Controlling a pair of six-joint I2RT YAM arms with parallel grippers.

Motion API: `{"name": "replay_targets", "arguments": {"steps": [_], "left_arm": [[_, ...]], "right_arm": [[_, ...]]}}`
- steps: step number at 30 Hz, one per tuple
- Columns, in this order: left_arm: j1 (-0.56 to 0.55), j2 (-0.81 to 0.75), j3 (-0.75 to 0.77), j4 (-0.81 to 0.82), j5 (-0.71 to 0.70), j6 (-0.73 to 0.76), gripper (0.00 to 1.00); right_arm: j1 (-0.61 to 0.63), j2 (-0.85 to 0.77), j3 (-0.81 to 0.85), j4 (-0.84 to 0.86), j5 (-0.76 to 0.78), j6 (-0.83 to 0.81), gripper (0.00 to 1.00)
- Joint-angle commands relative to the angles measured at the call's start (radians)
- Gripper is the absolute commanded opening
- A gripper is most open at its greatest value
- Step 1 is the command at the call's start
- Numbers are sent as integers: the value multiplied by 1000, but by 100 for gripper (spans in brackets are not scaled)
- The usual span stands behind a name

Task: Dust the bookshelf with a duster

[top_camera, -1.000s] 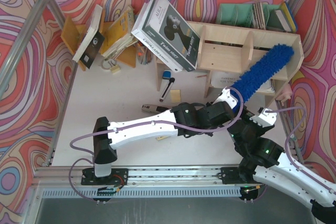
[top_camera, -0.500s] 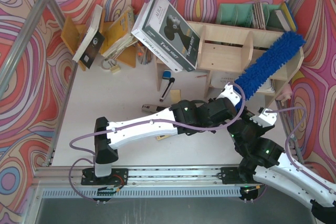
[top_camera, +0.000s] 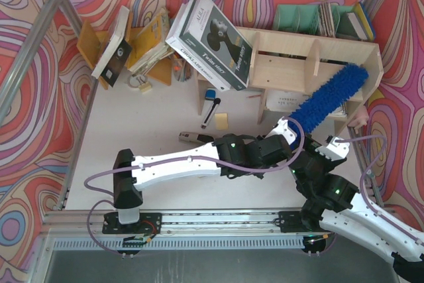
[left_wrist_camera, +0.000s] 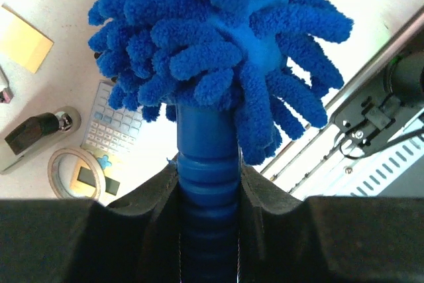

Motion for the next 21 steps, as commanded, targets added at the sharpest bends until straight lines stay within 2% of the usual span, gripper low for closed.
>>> {"name": "replay_targets", "arguments": {"steps": [1, 9, 15, 21], "left_arm": [[-40, -61, 25, -39, -10, 66, 0], [-82, -127, -15, -95, 38, 102, 0], [-98, -158, -67, -99, 52, 75, 0], [-96, -173, -77, -76, -7, 19, 0]], "right_arm": [[-3, -2, 7, -21, 30, 17, 99], [-3, -1, 7, -25, 33, 21, 99], [-3, 3, 9, -24, 34, 23, 99], [-3, 13, 11, -24, 36, 22, 99]]}}
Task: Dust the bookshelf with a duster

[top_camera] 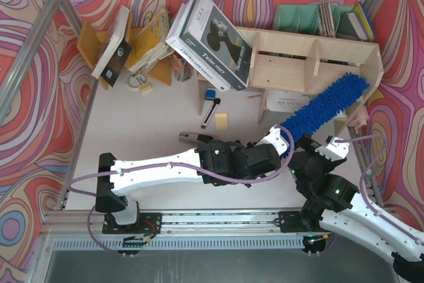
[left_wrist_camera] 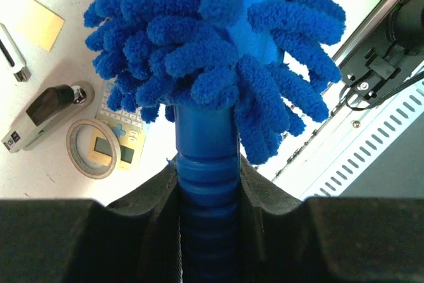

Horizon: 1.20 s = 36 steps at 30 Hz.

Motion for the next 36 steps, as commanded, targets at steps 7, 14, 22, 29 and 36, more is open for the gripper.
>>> {"name": "replay_targets", "arguments": {"steps": [7, 14, 22, 29, 36], "left_arm": [[-20, 15, 32, 7, -91, -133, 0], [-19, 47, 78, 7, -200, -169, 0], [3, 84, 176, 14, -272, -138, 0], [7, 123, 162, -1, -193, -158, 0], [13, 166, 142, -33, -126, -175, 0]], "right_arm": [[-3, 12, 11, -14, 35, 20, 99], [-4, 6, 9, -14, 33, 22, 99], [-4, -3, 10, -22, 34, 28, 99], [-3, -10, 8, -23, 34, 30, 99], [-3, -7, 8, -22, 32, 30, 99]]}}
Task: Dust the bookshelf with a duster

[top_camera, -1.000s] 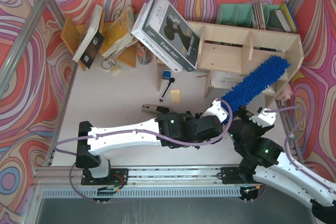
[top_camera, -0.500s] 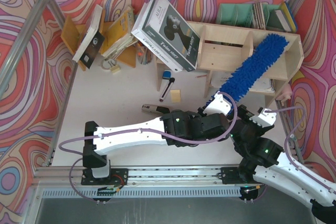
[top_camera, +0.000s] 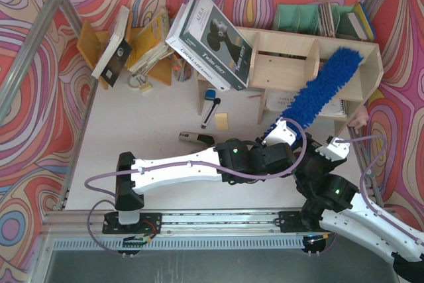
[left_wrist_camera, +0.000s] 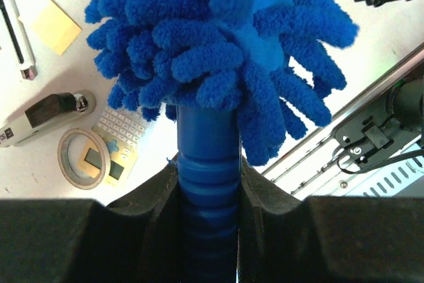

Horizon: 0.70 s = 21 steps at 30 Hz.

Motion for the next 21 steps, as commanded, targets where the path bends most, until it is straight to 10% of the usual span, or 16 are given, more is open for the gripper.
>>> {"name": "replay_targets", "arguments": {"steps": [1, 21], "left_arm": [[8, 26, -12, -12, 21, -20, 0], [41, 109, 145, -23, 103, 53, 0]], "right_arm": [[-3, -5, 8, -21, 32, 18, 99], [-3, -8, 9, -29, 33, 25, 99]]}}
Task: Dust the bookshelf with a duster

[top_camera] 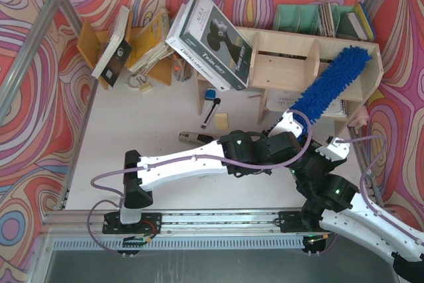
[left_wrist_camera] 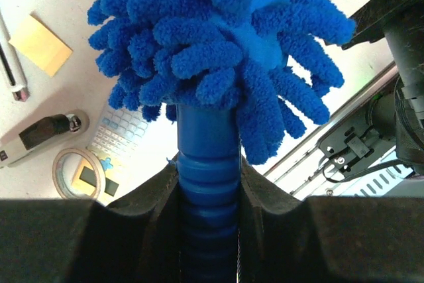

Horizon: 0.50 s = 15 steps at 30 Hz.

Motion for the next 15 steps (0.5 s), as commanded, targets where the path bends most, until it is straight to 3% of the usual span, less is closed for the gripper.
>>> {"name": "replay_targets", "arguments": {"steps": [1, 6, 15], "left_arm": [[5, 42, 12, -23, 54, -2, 0], [-14, 37, 9, -110, 87, -19, 0], [-30, -48, 0, -265, -57, -210, 0]], "right_arm": [[-3, -8, 10, -28, 33, 22, 99], [-3, -6, 10, -27, 33, 22, 99], [-3, -10, 9, -28, 31, 22, 99]]}}
